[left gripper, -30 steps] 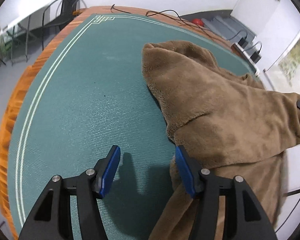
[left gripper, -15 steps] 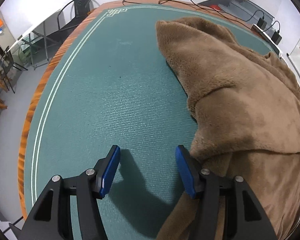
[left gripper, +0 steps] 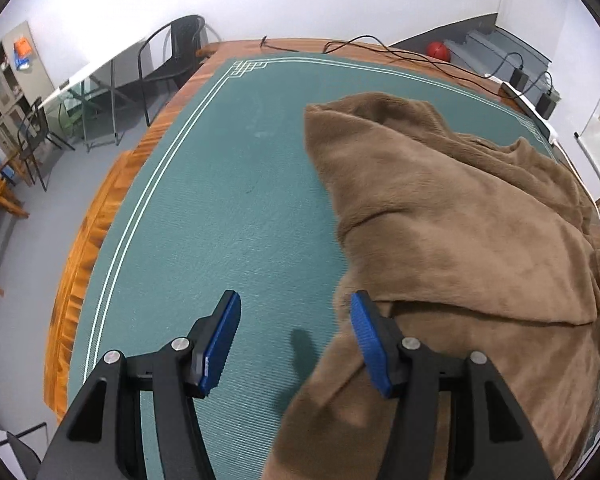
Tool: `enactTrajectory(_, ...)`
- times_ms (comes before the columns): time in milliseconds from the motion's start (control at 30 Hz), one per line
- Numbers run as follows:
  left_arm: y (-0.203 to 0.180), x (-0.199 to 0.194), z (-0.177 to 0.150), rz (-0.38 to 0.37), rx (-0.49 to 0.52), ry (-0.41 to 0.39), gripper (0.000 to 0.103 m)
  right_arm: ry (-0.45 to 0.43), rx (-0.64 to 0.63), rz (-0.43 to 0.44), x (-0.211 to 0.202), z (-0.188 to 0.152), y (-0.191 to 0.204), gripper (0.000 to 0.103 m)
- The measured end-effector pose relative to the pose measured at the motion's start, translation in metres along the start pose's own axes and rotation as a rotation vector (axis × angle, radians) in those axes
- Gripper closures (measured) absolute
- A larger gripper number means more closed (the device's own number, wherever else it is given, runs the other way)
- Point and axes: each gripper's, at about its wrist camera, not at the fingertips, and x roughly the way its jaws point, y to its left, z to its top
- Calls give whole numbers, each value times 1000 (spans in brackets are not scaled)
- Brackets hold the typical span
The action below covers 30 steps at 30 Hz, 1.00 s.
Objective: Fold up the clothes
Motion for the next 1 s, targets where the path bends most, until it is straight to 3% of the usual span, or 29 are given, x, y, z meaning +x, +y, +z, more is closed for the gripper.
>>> enactTrajectory(100, -3, 4, -5, -2, 10, -2, 40, 54, -105, 37, 11, -8, 21, 32)
enactTrajectory(267, -12, 20, -4, -29, 13, 27, 40, 187, -113, 28, 43, -24, 15, 31)
enactTrajectory(467, 1, 35, 1, -117, 24, 53, 39, 257, -108, -13, 56, -19, 20, 30)
enactTrajectory(567, 12, 27, 1, -163, 40, 27, 39, 273, -146, -55, 51, -6, 35, 30)
enactTrajectory(667, 21, 21, 3, -190, 63, 0, 39, 224, -164, -39, 34, 22, 57, 30)
enactTrajectory(767, 28, 21, 11, -236, 64, -19, 37, 172, -181, 40, 24, 60, 96, 30)
enactTrajectory(833, 32, 22, 16, -276, 60, -30, 28, 141, -215, 96, 21, 83, 128, 30)
enactTrajectory(1000, 31, 27, 21, -377, 112, -57, 25, 141, -300, 247, 38, 120, 213, 30)
